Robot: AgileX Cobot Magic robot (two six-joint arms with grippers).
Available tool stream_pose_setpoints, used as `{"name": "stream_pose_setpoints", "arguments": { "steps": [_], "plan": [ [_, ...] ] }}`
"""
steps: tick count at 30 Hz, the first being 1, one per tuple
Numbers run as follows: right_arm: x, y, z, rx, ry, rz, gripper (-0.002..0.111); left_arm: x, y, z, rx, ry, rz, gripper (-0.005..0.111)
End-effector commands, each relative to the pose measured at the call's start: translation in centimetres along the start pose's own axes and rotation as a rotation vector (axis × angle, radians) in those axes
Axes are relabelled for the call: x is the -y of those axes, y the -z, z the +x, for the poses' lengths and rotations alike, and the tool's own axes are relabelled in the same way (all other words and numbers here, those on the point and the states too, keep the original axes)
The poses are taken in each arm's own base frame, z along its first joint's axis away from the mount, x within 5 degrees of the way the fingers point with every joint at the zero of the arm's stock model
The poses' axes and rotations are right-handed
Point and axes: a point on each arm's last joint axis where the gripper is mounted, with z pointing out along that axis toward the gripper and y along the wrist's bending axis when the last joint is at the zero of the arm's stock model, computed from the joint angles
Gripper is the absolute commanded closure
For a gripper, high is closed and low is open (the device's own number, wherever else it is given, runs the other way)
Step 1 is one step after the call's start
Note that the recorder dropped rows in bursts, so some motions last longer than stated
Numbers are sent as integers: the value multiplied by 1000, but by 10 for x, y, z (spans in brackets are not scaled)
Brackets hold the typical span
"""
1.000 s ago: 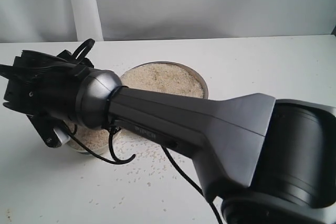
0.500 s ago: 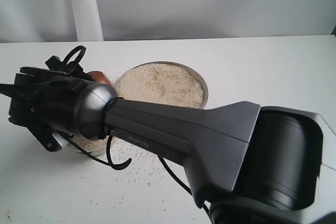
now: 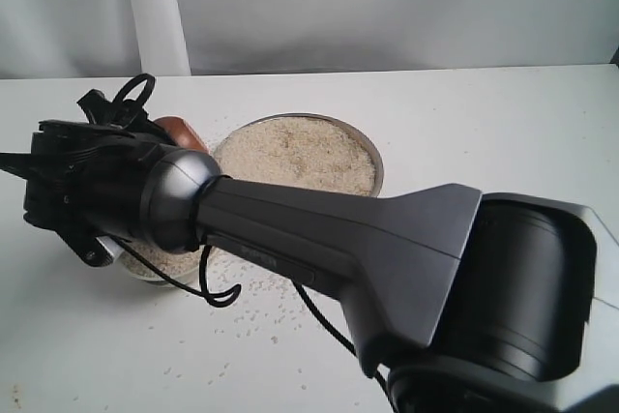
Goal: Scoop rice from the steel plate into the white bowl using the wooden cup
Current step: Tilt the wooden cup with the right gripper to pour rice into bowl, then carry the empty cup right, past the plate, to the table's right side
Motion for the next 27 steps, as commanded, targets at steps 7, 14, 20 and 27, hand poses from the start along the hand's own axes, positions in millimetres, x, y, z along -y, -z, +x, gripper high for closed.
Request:
{"name": "stream_pose_setpoints", "arguments": {
  "steps": [7,14,20,27],
  "plan": [
    [0,-2,17,-71,40,-32,108,0,0,0,0,3,5,107],
    [1,-2,17,-78,187,-32,108,0,0,0,0,3,5,107],
    [10,-2,13,-59,233,72,108,0,0,0,0,3,5,107],
    [0,-11,5,-51,268,51,108,0,0,0,0,3,5,107]
  ]
}}
